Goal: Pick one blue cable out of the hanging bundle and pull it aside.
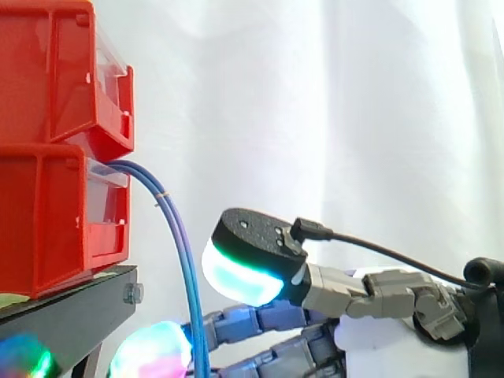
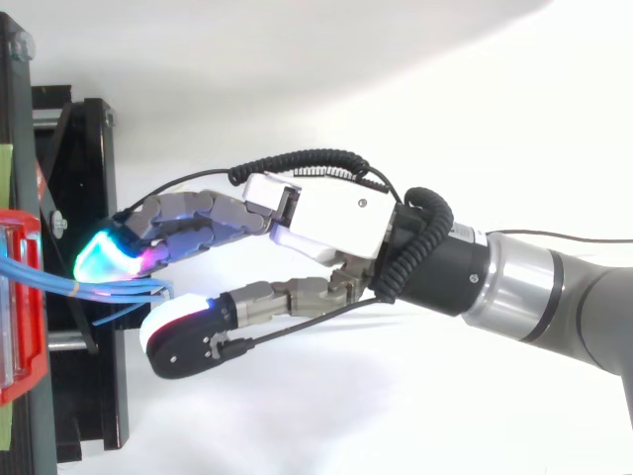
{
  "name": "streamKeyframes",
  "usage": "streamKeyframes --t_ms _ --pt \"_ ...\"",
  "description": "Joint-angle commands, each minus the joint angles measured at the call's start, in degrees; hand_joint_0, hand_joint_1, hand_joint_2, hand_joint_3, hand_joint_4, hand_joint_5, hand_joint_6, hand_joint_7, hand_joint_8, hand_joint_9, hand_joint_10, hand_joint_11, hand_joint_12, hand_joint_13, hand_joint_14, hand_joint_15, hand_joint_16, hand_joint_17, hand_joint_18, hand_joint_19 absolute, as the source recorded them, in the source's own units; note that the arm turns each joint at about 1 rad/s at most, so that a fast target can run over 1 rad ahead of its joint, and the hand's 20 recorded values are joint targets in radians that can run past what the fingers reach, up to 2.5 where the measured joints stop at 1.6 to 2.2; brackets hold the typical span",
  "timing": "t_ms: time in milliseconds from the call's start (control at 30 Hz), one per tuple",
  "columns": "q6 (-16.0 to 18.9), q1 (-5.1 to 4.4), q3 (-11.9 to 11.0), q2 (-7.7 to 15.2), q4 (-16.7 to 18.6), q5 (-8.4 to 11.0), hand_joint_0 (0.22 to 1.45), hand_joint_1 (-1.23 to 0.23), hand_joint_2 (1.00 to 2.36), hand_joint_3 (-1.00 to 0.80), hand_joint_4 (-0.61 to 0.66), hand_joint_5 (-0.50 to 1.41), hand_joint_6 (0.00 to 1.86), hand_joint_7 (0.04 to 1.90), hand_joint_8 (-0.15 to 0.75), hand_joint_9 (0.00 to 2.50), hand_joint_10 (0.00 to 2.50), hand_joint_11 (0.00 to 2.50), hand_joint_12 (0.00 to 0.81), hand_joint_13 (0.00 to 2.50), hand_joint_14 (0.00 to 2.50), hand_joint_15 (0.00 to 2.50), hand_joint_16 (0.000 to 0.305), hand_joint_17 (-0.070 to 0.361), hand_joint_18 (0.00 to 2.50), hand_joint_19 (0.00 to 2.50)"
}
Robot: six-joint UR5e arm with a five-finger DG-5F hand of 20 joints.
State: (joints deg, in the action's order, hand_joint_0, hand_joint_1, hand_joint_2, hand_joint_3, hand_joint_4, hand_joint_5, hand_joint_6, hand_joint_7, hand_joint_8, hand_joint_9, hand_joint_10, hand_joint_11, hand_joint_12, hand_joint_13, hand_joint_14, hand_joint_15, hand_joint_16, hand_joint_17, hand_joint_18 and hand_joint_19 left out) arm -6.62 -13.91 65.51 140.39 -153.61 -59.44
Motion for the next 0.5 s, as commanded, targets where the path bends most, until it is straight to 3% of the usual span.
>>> streamKeyframes --t_ms 0,267,433,467 --pt "-0.6 -0.15 -0.1 0.0 1.6 -0.15 0.54 -0.53 1.0 -0.5 0.23 -0.19 0.5 0.7 0.253 0.65 0.01 0.15 0.278 0.41 0.0 0.1 0.041 0.092 0.31 0.14" --pt "0.8 -0.41 -0.6 -0.1 3.1 -0.95 0.54 -0.53 1.0 -0.5 0.24 -0.18 0.5 0.78 0.259 0.71 0.01 0.21 0.277 0.5 0.01 0.16 0.042 0.094 0.35 0.16" --pt "2.8 -0.41 -1.3 -0.2 1.1 -1.74 0.55 -0.54 1.0 -0.49 0.27 -0.16 0.5 0.89 0.263 0.79 0.01 0.29 0.277 0.56 0.01 0.2 0.042 0.094 0.4 0.19" --pt "3.9 -0.41 -1.4 -0.6 -1.1 -2.26 0.55 -0.55 1.0 -0.49 0.27 -0.16 0.5 0.91 0.262 0.79 0.01 0.3 0.275 0.58 0.01 0.21 0.042 0.094 0.4 0.19"
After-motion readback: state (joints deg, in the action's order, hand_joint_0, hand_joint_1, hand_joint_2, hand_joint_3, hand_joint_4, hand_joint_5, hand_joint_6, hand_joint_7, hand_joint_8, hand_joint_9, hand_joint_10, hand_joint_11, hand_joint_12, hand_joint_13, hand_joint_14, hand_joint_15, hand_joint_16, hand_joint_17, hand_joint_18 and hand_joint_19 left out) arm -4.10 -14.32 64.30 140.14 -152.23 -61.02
